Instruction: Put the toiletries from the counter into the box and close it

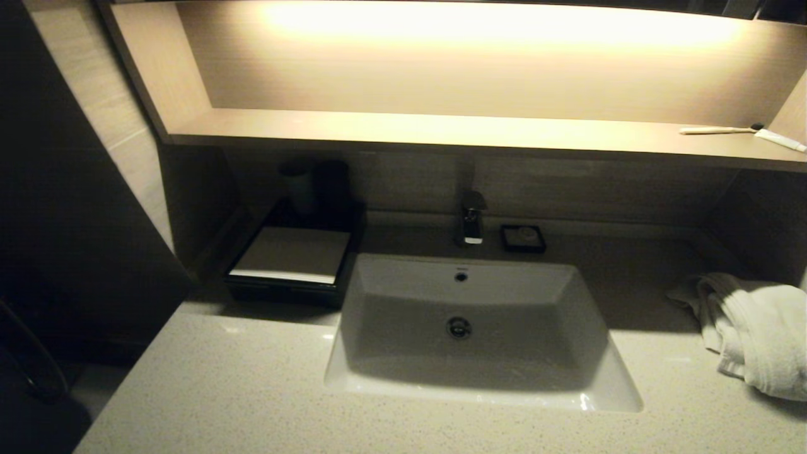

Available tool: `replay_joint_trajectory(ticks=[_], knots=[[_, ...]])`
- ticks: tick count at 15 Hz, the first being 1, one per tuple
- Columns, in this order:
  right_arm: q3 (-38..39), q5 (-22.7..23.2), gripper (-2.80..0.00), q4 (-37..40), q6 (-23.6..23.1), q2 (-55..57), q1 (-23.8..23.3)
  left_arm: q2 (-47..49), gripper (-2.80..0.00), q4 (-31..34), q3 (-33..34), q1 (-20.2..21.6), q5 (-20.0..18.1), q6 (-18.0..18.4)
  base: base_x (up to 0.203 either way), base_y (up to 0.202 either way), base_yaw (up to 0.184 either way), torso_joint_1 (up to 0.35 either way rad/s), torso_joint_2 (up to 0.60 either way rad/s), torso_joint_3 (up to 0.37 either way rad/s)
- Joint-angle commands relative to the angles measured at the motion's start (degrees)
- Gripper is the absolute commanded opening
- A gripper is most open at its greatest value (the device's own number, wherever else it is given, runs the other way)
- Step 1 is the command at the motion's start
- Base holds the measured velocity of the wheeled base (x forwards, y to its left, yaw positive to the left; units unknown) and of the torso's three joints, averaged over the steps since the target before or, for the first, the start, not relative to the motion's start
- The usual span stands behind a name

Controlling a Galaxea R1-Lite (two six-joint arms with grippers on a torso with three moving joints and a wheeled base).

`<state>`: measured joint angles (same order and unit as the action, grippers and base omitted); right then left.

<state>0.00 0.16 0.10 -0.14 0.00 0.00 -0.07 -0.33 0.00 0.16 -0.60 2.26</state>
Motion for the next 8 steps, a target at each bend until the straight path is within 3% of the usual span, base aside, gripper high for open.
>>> replay_joint_trajectory(ticks=[1,8], knots=[[0.00,0.02,-2.80,-0.01,-0.04,0.00,0.00,-0.01,-2.80,-0.02,0.00,0.02,-0.02,0.03,0.000,0.000,0.000,0.000,0.00,0.000],[0.00,0.02,-2.80,-0.01,0.05,0.00,0.00,-0.01,-2.80,-0.02,0.00,0.02,-0.02,0.03,0.000,0.000,0.000,0.000,0.00,0.000]])
